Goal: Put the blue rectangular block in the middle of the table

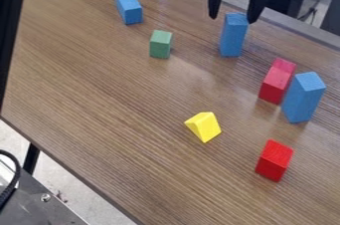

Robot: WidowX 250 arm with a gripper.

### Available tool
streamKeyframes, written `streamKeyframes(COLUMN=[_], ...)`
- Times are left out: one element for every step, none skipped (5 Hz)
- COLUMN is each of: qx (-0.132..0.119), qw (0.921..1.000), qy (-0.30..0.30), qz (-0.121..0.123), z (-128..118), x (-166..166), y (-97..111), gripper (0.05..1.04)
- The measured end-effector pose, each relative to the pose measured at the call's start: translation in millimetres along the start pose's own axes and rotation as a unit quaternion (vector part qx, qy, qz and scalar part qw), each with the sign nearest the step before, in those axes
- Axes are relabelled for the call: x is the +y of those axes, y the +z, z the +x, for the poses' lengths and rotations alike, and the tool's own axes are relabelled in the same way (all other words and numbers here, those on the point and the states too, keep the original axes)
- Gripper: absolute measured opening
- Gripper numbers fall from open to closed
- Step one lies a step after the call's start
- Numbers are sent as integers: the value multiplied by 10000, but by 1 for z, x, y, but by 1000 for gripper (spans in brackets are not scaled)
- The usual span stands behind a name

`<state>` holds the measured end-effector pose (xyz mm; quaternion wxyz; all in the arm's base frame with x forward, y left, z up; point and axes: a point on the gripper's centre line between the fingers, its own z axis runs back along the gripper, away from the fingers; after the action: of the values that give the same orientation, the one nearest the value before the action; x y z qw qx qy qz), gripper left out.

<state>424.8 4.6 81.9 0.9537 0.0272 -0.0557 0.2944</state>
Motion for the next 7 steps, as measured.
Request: streamKeyframes(qx=[44, 34, 37, 78, 151, -79, -267], qw=[10000, 9997, 9997, 9996, 9994, 9984, 9950], qy=[71, 236, 245, 281, 318, 470, 797], qz=[-6, 31, 52, 40, -1, -305, -542], z=[0, 4, 4, 4, -3, -1, -3], x=[-1, 5, 6, 7, 13, 25, 58], y=[-8, -10, -10, -10, -2, 32, 61], gripper=[688, 548, 548, 548, 548, 548, 548])
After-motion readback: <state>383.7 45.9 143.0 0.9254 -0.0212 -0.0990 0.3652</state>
